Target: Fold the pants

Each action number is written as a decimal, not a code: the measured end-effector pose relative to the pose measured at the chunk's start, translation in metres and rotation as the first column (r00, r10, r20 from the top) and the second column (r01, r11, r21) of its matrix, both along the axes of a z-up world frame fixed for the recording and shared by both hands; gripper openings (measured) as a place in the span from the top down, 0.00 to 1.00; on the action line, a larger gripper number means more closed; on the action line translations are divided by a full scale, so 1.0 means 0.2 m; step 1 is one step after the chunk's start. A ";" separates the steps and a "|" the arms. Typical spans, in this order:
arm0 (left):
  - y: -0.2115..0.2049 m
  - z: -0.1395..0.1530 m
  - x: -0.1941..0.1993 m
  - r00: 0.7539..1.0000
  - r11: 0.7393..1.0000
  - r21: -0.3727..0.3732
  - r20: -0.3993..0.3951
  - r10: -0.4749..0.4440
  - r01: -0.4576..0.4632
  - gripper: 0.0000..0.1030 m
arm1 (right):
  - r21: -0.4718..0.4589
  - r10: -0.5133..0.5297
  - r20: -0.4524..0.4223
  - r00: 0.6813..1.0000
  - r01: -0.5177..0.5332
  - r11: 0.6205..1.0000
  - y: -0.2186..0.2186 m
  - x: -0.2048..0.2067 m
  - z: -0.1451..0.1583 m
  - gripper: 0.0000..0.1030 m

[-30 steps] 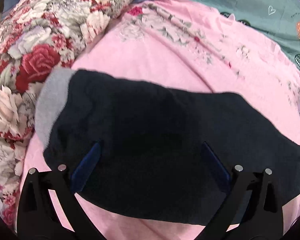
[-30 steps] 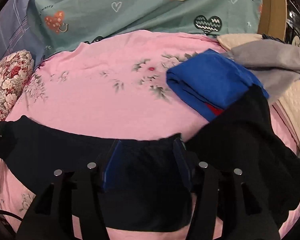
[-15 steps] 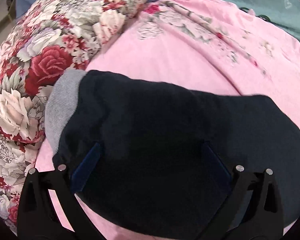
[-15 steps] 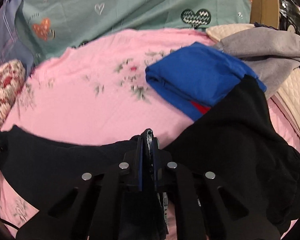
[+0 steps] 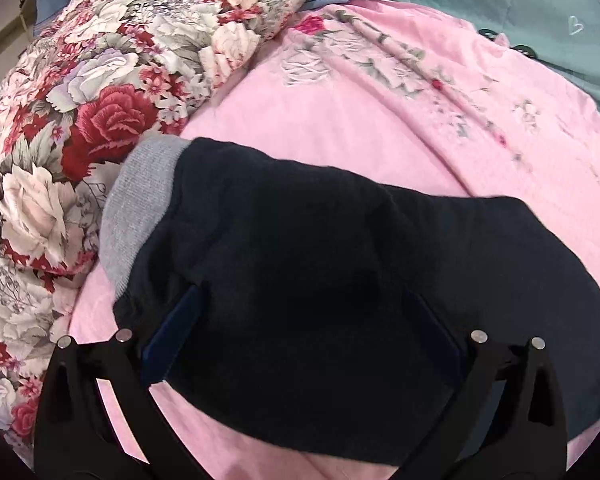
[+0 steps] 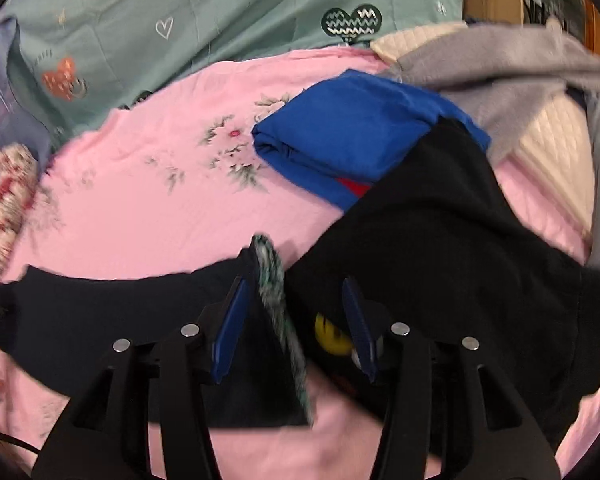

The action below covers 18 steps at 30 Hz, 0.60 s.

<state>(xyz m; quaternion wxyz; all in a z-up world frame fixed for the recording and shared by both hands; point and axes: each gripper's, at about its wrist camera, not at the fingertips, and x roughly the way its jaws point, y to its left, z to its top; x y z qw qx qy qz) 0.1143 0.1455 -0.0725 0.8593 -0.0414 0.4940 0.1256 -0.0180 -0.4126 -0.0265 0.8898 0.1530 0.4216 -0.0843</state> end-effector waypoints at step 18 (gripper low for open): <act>-0.22 -0.10 -0.09 0.986 0.989 -0.030 -0.080 -0.144 0.142 0.02 | 0.293 0.021 -0.095 0.995 0.008 0.956 0.08 -0.11 -0.25 0.82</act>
